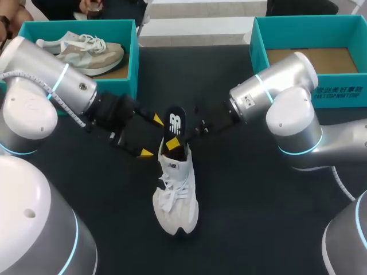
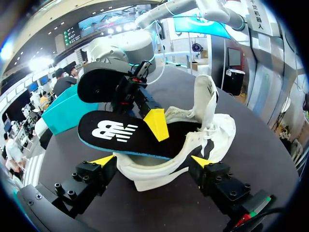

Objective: Take the shoe out of the shoebox, open the shoe tongue, remove and reinsert the insole, then place the shoe into the shoebox

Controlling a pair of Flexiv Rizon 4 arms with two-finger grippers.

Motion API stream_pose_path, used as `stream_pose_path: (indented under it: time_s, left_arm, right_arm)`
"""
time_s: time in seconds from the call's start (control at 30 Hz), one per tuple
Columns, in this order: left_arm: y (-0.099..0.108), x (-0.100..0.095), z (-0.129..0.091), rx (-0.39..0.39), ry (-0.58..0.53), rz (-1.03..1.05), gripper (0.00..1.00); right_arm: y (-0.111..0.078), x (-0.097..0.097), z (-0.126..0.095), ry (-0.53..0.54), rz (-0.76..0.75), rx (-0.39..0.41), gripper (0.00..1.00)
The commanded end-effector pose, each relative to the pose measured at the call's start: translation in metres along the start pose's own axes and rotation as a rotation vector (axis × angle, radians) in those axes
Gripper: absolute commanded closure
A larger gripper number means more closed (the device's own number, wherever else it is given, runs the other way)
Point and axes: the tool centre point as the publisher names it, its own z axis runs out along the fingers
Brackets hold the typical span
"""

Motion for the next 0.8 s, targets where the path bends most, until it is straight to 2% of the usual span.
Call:
stream_pose_path:
  time_s: [0.03, 0.07, 0.5, 0.7, 0.8]
  left_arm:
    - [-0.001, 0.001, 0.001, -0.004, -0.001, -0.001, 0.00]
    - [-0.001, 0.001, 0.001, -0.004, -0.001, -0.001, 0.00]
    - [-0.001, 0.001, 0.001, -0.004, -0.001, -0.001, 0.00]
    - [-0.001, 0.001, 0.001, -0.004, -0.001, -0.001, 0.00]
    - [-0.001, 0.001, 0.001, -0.004, -0.001, -0.001, 0.00]
  right_arm:
    - [0.001, -0.005, -0.004, 0.019, -0.016, -0.006, 0.87]
    - [0.000, -0.005, -0.004, 0.021, -0.018, -0.009, 1.00]
    - [-0.037, 0.008, 0.016, 0.101, 0.072, -0.004, 1.00]
    - [-0.041, 0.007, 0.020, 0.103, 0.104, 0.010, 1.00]
    - [-0.035, 0.012, 0.014, 0.067, 0.090, 0.008, 1.00]
